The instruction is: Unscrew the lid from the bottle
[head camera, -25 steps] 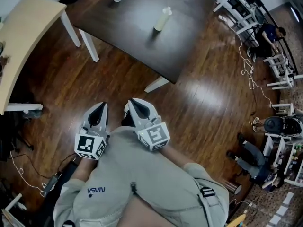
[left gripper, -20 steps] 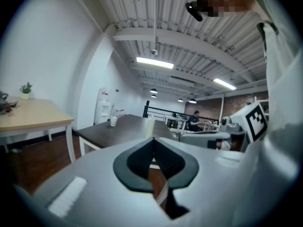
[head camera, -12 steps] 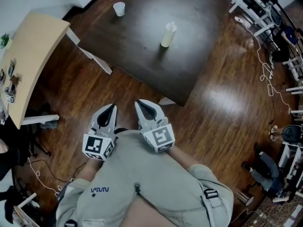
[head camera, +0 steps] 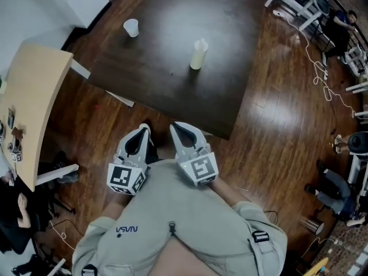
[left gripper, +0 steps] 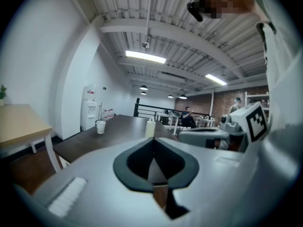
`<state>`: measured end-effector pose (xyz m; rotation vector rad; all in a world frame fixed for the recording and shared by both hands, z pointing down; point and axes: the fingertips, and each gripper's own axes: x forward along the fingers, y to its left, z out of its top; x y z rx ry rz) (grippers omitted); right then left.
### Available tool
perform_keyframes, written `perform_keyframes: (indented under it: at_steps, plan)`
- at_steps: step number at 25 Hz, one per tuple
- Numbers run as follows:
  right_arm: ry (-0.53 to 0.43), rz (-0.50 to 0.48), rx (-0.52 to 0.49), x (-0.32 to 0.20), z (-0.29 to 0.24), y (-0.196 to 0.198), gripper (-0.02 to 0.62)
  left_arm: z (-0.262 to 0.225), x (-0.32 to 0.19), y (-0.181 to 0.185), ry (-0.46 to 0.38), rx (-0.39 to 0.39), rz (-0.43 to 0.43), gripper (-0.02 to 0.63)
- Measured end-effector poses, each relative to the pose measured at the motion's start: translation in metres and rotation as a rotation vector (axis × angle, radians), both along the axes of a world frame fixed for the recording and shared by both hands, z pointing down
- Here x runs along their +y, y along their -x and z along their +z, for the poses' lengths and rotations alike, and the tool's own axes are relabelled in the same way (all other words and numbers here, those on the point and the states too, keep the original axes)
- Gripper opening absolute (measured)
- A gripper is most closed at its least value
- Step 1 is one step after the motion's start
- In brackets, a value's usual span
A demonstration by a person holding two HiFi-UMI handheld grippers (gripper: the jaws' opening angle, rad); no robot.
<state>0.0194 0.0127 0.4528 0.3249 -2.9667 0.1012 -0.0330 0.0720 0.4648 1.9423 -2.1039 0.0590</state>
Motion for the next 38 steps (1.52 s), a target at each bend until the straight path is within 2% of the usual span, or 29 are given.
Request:
perform_keyframes:
  at_steps: [7, 12, 19, 23, 27, 29, 36, 38]
  plan:
    - [-0.013, 0.177, 0.030, -0.042, -0.001, 0.042, 0.000, -0.006, -0.056, 0.054, -0.055, 0.029, 0.177, 0.003]
    - [0.015, 0.317, 0.031, -0.067, -0.004, 0.065, 0.000, -0.005, -0.082, 0.088, -0.058, 0.070, 0.280, 0.003]
    - [0.019, 0.563, 0.053, -0.116, -0.004, 0.066, 0.043, -0.006, -0.124, 0.124, -0.081, 0.064, 0.391, 0.003]
    - [0.017, 0.658, 0.078, -0.144, 0.006, 0.056, 0.060, 0.005, -0.155, 0.133, -0.072, 0.038, 0.425, 0.003]
    - [0.043, 0.711, 0.116, -0.171, 0.031, 0.046, 0.108, 0.017, -0.180, 0.134, -0.051, 0.047, 0.447, 0.003]
    - [0.053, 0.723, 0.132, -0.189, 0.045, 0.043, 0.151, 0.020, -0.195, 0.130, -0.042, 0.035, 0.466, 0.003]
    - [0.092, 0.697, 0.173, -0.245, 0.089, 0.038, 0.280, 0.046, -0.241, 0.112, 0.047, -0.060, 0.501, 0.003]
    - [0.105, 0.675, 0.182, -0.257, 0.100, 0.043, 0.313, 0.056, -0.251, 0.112, 0.075, -0.066, 0.498, 0.003]
